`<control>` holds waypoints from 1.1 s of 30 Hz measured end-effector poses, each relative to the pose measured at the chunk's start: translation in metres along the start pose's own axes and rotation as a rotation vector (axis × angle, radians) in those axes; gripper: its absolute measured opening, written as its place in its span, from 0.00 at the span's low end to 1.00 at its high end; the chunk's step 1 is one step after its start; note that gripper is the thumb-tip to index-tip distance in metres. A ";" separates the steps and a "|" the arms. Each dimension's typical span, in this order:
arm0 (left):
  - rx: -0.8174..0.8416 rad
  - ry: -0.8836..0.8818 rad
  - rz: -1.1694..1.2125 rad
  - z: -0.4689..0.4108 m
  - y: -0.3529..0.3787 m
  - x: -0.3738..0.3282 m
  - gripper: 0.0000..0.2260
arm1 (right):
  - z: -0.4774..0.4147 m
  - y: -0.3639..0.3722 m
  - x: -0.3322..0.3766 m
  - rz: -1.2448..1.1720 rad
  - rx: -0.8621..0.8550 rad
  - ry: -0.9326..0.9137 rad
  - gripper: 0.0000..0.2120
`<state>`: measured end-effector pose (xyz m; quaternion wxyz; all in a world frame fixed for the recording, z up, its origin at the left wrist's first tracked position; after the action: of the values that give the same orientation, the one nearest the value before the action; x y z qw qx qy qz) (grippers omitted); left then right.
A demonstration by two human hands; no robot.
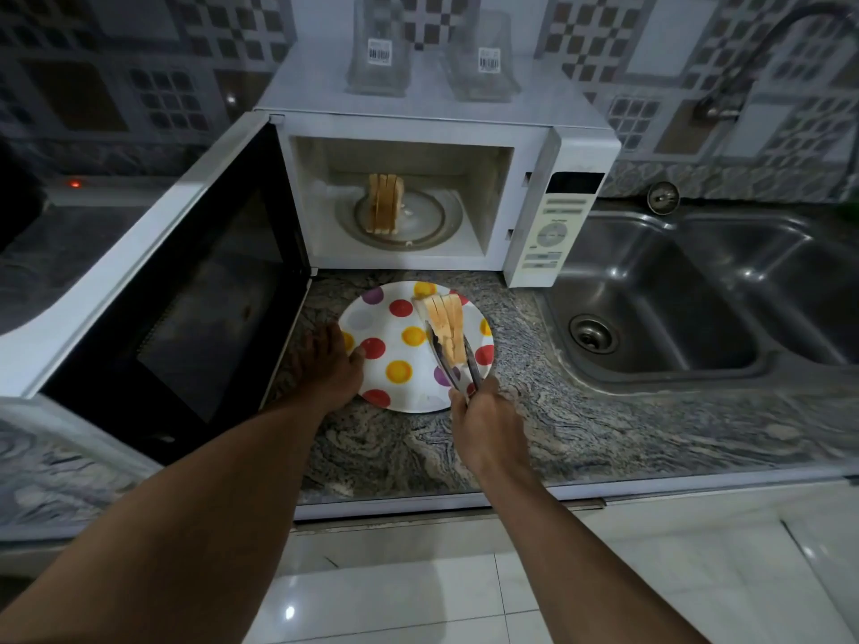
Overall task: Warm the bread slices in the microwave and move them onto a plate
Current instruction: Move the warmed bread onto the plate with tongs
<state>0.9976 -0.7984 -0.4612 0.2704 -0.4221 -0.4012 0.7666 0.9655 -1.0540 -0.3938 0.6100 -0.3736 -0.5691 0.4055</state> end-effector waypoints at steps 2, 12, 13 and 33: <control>0.005 0.003 0.024 0.000 0.001 0.001 0.31 | 0.000 0.000 -0.002 -0.021 0.011 0.023 0.21; -0.001 0.009 -0.019 -0.002 -0.001 0.002 0.30 | -0.001 -0.017 -0.001 -0.064 -0.031 -0.002 0.24; -0.002 0.014 -0.017 -0.001 -0.001 0.002 0.30 | -0.002 -0.021 0.002 -0.072 -0.041 -0.012 0.25; -0.267 0.092 -0.108 -0.015 -0.023 -0.005 0.24 | -0.132 -0.064 0.119 -0.136 -0.027 -0.100 0.24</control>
<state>1.0149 -0.7844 -0.4443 0.2708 -0.4667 -0.5092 0.6705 1.1047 -0.9689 -0.2980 0.6021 -0.3215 -0.6283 0.3735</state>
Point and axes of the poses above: each hand's wrist, its own z-axis away from the middle knuckle, its own y-axis out of the palm, x = y × z, the point moved 10 cm from there along -z, towards the middle knuckle, and after that the axes turned 4 degrees about z, right-handed, at the moved point
